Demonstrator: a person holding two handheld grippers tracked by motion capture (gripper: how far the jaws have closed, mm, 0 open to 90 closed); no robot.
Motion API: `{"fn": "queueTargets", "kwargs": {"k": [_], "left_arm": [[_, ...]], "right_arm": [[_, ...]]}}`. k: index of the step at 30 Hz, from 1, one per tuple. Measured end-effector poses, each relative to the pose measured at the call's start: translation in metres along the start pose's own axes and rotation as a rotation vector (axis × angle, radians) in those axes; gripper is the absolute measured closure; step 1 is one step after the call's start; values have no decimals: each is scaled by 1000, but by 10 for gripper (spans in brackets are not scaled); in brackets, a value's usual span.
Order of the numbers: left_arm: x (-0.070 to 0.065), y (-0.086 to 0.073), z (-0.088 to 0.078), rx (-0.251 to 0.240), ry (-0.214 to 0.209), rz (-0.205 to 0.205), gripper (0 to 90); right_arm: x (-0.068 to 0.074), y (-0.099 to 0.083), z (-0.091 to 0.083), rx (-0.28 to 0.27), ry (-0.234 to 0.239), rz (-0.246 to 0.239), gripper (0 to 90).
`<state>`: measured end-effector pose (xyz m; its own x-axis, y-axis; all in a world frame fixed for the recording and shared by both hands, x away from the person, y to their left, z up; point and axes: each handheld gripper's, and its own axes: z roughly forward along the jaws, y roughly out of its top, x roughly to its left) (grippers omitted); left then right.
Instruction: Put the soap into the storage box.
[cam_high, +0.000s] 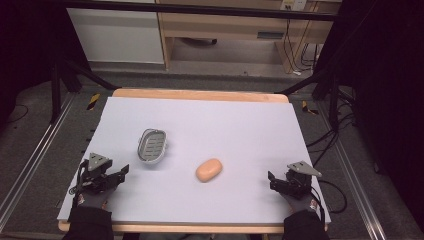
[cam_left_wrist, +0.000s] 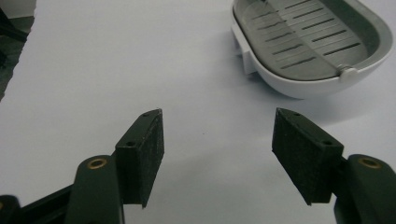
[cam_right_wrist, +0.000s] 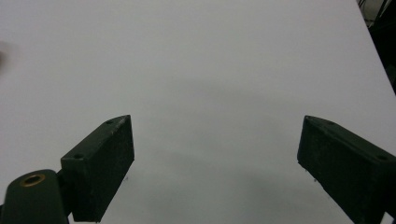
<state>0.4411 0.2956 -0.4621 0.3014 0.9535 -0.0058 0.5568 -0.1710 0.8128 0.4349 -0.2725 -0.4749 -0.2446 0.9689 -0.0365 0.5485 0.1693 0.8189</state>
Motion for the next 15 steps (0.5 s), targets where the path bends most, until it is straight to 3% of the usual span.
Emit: {"fn": "queueTargets", "kwargs": {"k": [15], "left_arm": [[-32,5,0,-11,-88,68,323]], "right_arm": [[4,-1,-1,-3,-16,-18,98]]}}
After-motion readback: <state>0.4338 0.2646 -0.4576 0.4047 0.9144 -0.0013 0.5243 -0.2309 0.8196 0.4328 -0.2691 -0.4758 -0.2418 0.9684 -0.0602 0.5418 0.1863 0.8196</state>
